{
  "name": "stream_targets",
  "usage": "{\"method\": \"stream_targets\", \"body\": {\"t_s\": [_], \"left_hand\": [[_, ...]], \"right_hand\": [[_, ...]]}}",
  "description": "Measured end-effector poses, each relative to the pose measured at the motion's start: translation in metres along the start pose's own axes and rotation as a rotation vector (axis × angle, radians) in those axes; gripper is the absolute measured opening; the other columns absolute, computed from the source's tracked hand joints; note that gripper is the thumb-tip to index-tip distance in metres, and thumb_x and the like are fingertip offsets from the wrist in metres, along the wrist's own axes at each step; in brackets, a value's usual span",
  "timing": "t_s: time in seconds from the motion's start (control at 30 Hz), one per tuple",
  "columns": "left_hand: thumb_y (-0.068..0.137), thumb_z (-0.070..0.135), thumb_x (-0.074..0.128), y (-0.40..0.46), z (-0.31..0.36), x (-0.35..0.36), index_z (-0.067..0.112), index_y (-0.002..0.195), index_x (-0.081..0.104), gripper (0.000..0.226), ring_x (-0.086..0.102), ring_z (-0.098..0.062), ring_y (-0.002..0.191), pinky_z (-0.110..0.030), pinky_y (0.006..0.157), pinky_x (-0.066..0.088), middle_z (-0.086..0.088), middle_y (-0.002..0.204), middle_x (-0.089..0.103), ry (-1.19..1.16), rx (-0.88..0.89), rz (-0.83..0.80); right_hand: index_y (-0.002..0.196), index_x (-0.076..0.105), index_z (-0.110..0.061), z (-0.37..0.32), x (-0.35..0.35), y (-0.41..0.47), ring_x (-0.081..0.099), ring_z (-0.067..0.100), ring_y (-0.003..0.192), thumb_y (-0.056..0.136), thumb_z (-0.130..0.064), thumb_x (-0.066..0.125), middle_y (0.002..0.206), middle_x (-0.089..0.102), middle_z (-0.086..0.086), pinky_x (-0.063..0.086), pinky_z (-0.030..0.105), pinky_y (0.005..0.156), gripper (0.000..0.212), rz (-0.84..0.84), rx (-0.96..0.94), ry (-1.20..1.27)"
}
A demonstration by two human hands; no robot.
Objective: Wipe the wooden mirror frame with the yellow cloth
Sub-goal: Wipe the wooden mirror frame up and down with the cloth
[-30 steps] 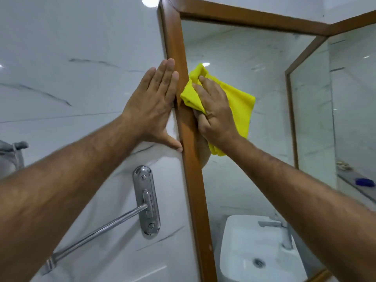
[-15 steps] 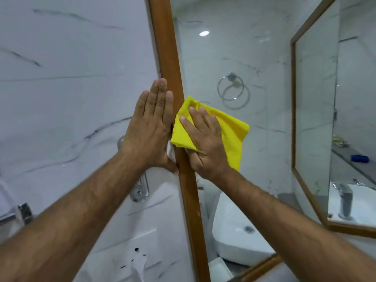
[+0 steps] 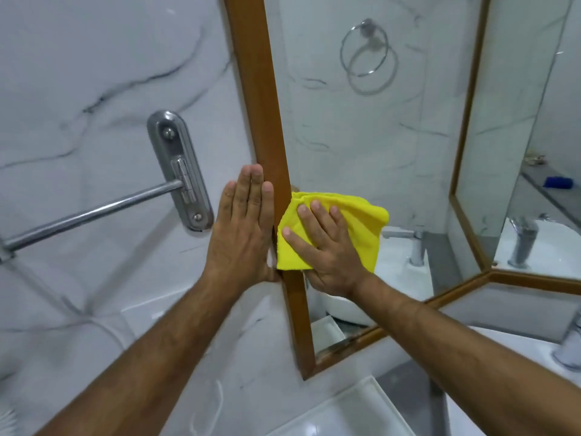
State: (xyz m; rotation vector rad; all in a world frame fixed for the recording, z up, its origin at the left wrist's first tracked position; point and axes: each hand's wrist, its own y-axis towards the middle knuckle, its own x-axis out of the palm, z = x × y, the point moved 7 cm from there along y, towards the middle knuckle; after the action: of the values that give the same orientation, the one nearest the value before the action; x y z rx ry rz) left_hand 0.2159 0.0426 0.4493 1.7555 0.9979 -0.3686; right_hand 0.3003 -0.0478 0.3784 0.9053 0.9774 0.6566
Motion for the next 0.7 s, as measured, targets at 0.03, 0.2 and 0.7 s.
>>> {"method": "stream_targets", "body": {"t_s": [0.03,0.2,0.7], "left_hand": [[0.06,0.075,0.073,-0.006,0.005,0.006,-0.008,0.148,-0.004,0.143,-0.008,-0.046,0.146,-0.056,0.121,-0.004,-0.033,0.155,-0.009,-0.026,0.014,0.046],[0.078,0.044,0.079,-0.039,0.035,0.051,-0.014,0.141,0.014,0.107,0.009,-0.05,0.141,-0.059,0.119,0.01,-0.04,0.146,0.012,-0.048,-0.025,0.073],[0.08,-0.002,0.06,-0.103,0.08,0.089,-0.018,0.145,0.013,0.081,0.007,-0.057,0.142,-0.062,0.117,0.018,-0.044,0.15,0.005,-0.046,-0.112,-0.115]], "right_hand": [[0.152,0.029,-0.026,-0.004,0.004,-0.008,0.018,0.042,0.148,0.099,-0.04,0.029,0.161,0.019,0.014,0.012,0.06,0.118,0.055,0.012,0.012,0.011],[0.152,0.028,-0.027,-0.031,0.049,-0.109,0.014,0.036,0.15,0.095,-0.032,0.035,0.158,0.021,0.014,0.011,0.054,0.121,0.058,-0.078,-0.046,0.004],[0.144,0.045,-0.014,-0.079,0.056,-0.273,0.024,0.033,0.147,0.088,-0.001,0.052,0.157,0.034,0.011,0.03,0.05,0.118,0.058,-0.812,0.137,0.35]]}}
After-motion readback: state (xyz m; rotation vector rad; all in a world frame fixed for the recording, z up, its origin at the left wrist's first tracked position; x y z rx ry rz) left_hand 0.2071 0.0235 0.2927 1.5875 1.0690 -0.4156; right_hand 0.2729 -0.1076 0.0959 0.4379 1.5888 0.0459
